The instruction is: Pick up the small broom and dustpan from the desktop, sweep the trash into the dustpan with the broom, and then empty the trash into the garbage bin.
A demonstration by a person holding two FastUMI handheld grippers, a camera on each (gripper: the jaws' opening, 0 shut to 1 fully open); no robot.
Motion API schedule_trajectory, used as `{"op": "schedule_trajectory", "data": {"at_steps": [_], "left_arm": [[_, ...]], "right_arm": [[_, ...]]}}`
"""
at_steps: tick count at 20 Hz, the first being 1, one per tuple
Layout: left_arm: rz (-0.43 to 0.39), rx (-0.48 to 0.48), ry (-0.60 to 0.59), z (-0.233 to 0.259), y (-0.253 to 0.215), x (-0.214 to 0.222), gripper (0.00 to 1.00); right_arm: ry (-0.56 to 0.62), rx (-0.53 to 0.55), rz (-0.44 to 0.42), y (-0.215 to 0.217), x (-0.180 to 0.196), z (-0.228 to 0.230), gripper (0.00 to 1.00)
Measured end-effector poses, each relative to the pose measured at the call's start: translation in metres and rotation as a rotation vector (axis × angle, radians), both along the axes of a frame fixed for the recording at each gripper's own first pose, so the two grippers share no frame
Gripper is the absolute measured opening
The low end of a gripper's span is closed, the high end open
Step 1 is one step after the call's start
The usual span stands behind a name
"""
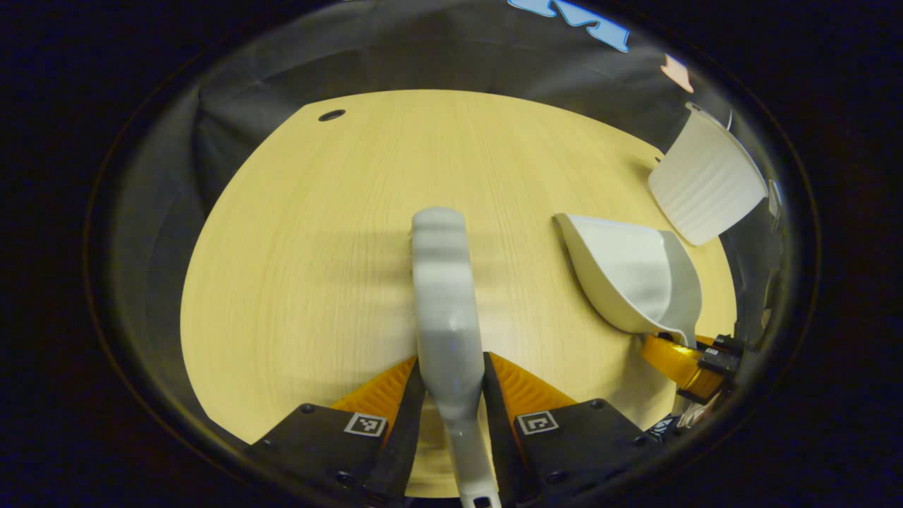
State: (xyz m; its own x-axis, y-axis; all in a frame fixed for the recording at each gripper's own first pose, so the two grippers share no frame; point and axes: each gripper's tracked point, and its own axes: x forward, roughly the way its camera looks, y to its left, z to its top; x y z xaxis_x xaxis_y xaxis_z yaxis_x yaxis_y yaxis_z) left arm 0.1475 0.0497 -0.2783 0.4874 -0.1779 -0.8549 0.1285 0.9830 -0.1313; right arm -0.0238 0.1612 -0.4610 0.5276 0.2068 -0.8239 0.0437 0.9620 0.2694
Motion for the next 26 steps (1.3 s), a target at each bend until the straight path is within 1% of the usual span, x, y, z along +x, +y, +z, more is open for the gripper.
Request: {"op": "schedule_trajectory", "data": {"at_steps": [2,3,4,5,6,7,8,9,12,13,16,18,19,21,24,26], "left_arm": [[0.002,0.019,-0.021,-0.008,-0.011,-0.007,0.53],[0.004,0.026,-0.03,-0.012,-0.021,-0.014,0.57],[0.006,0.027,-0.042,-0.011,-0.024,-0.016,0.58],[0.009,0.031,-0.057,-0.01,-0.026,-0.019,0.64],[0.009,0.034,-0.074,-0.008,-0.03,-0.021,0.66],[0.008,0.044,-0.097,-0.005,-0.032,-0.022,0.72],[0.008,0.052,-0.126,0.002,-0.026,-0.022,0.75],[0.011,0.056,-0.148,0.007,-0.028,-0.022,0.78],[0.043,0.056,-0.239,0.031,-0.029,-0.027,0.84],[0.058,0.051,-0.274,0.038,-0.031,-0.025,0.96],[0.101,0.023,-0.414,0.074,-0.039,-0.023,0.96],[0.124,0.014,-0.538,0.102,-0.044,-0.018,0.97],[0.135,0.01,-0.598,0.116,-0.047,-0.016,0.96],[0.161,0.006,-0.702,0.142,-0.051,-0.014,0.96],[0.2,-0.013,-0.831,0.176,-0.055,-0.015,0.96],[0.204,-0.026,-0.891,0.194,-0.057,-0.019,0.96]], "right_arm": [[-0.003,0.0,0.013,-0.003,-0.004,0.005,0.36],[-0.004,-0.005,0.016,-0.006,-0.007,0.006,0.45],[-0.006,-0.007,0.018,-0.009,-0.009,0.009,0.48],[-0.009,-0.001,0.024,-0.01,-0.011,0.01,0.52],[-0.012,0.002,0.025,-0.013,-0.013,0.014,0.59],[-0.025,0.011,0.029,-0.016,-0.014,0.019,0.65],[-0.04,0.012,0.03,-0.02,-0.014,0.025,0.7],[-0.059,0.014,0.036,-0.024,-0.016,0.034,0.8],[-0.141,0.013,0.037,-0.04,-0.011,0.06,0.9],[-0.179,0.009,0.035,-0.046,-0.008,0.072,0.95],[-0.319,-0.042,0.019,-0.066,0.004,0.104,0.96],[-0.424,-0.098,0.012,-0.084,0.009,0.129,0.96],[-0.476,-0.124,0.007,-0.089,0.012,0.14,0.96],[-0.58,-0.159,-0.004,-0.1,0.013,0.162,0.96],[-0.71,-0.214,-0.035,-0.109,0.018,0.19,0.95],[-0.778,-0.244,-0.048,-0.118,0.017,0.212,0.97]]}}
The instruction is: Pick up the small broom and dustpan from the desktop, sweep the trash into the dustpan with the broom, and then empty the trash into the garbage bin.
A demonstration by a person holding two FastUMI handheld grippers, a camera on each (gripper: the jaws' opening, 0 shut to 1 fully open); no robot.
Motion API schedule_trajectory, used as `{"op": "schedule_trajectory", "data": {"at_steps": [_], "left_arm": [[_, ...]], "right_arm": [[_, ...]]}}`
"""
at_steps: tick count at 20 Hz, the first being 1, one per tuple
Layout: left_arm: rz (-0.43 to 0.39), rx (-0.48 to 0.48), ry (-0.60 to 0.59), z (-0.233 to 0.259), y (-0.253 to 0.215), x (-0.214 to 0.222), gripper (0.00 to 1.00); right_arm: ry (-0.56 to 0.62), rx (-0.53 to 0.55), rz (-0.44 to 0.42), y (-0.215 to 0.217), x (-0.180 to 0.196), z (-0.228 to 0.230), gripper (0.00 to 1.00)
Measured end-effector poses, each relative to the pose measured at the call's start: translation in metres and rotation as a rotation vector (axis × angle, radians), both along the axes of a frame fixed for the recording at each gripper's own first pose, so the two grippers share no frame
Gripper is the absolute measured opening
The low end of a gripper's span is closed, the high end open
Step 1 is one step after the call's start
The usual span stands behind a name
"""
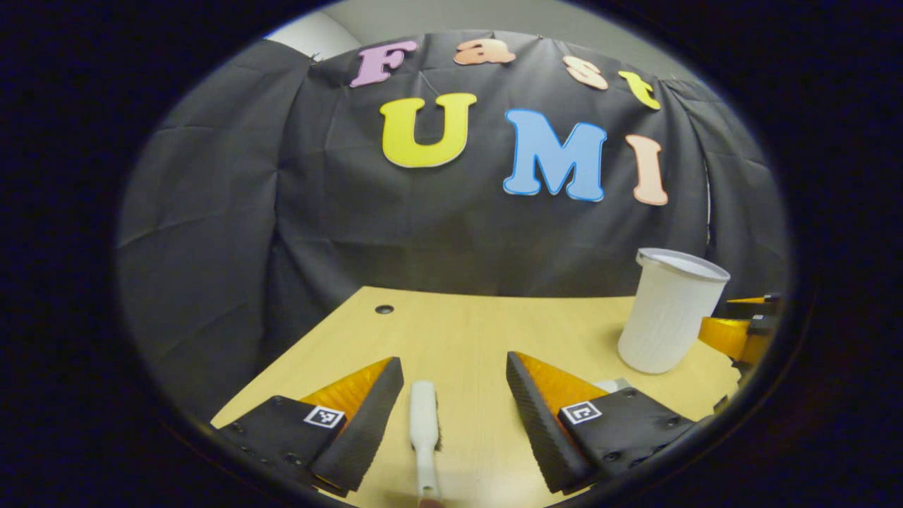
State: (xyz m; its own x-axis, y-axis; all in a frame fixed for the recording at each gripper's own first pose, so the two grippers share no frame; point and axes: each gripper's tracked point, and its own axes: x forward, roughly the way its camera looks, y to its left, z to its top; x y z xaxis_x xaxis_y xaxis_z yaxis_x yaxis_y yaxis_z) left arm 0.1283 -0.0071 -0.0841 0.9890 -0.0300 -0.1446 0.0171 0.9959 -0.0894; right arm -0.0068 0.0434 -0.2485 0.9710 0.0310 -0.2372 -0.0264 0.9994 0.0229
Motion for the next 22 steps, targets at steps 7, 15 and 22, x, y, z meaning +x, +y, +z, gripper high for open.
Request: {"op": "schedule_trajectory", "data": {"at_steps": [7,15,22], "left_arm": [[0.006,-0.062,-0.139,0.052,0.013,-0.008,0.96],[-0.031,-0.026,-0.176,0.072,0.027,-0.005,0.96],[-0.05,-0.011,-0.189,0.082,0.017,-0.003,0.96]], "right_arm": [[-0.163,-0.037,-0.048,0.0,-0.003,0.042,0.97],[-0.173,-0.043,-0.144,-0.005,-0.006,0.053,0.97],[-0.2,-0.025,-0.196,-0.029,-0.016,0.063,0.97]]}}
